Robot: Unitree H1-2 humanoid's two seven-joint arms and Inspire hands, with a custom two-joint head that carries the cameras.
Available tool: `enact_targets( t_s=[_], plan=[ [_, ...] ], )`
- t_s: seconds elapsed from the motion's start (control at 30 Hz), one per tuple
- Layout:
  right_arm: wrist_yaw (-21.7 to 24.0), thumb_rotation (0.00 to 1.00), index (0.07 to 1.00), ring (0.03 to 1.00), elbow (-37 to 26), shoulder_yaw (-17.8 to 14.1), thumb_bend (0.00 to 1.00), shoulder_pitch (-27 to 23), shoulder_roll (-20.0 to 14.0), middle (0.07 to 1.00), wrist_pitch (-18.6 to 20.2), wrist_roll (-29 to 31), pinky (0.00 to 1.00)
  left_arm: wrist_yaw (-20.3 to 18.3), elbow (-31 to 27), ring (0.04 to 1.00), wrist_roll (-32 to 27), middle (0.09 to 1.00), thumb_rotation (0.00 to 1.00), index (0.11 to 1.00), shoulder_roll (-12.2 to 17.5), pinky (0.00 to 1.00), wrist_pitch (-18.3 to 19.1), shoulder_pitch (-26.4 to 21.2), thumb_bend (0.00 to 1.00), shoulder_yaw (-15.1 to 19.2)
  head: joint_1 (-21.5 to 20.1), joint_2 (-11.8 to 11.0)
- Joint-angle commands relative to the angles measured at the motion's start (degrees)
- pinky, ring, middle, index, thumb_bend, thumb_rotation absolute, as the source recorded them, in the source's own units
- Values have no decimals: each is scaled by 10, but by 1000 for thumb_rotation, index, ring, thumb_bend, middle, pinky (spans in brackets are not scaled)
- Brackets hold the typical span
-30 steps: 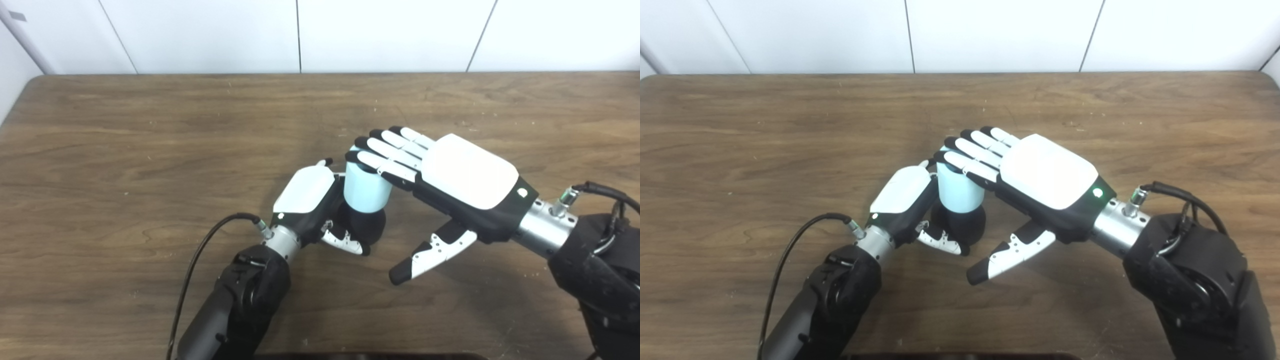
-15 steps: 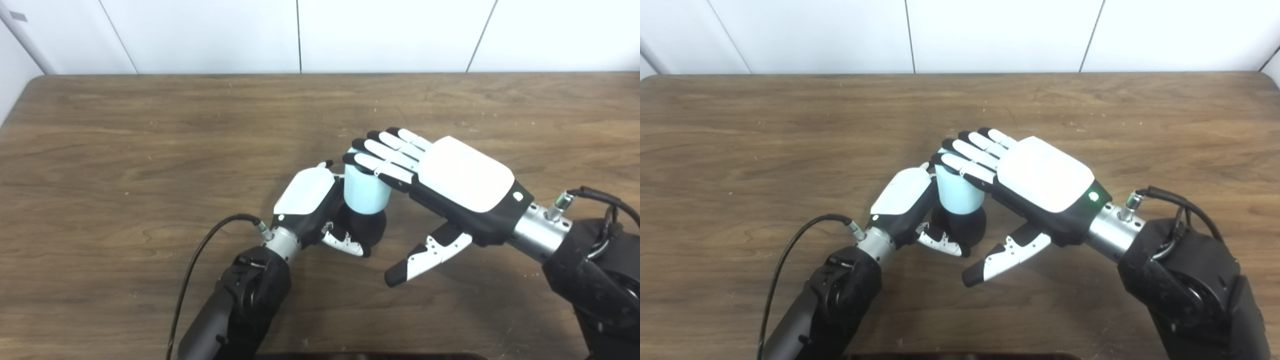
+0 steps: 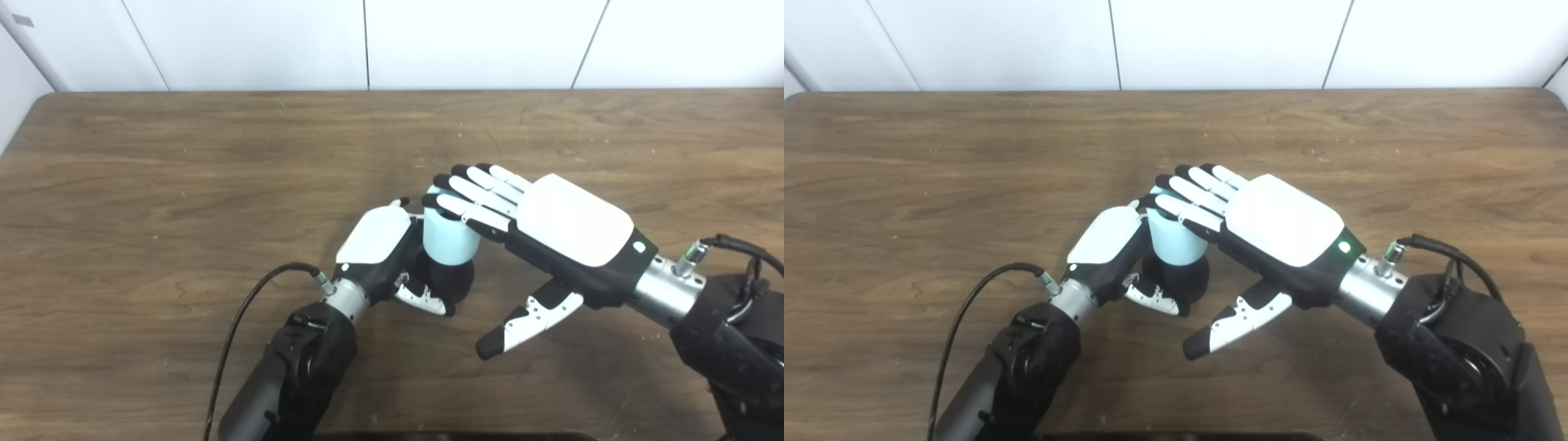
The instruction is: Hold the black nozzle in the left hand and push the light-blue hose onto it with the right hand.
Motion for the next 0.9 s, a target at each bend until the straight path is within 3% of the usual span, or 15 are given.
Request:
enact_targets(
  t_s=[0.0,0.87],
  plan=[
    [28,978,934,1000,3,9,700,16,-22,1000,5,-1,1000,-42,19,739,-4,527,0,449,3,1000,22,15,517,-10,0,0],
    [11,966,952,1000,39,31,690,23,-35,1000,10,0,1000,-44,16,723,0,512,0,464,2,1000,20,13,520,-12,1,1]
  ],
)
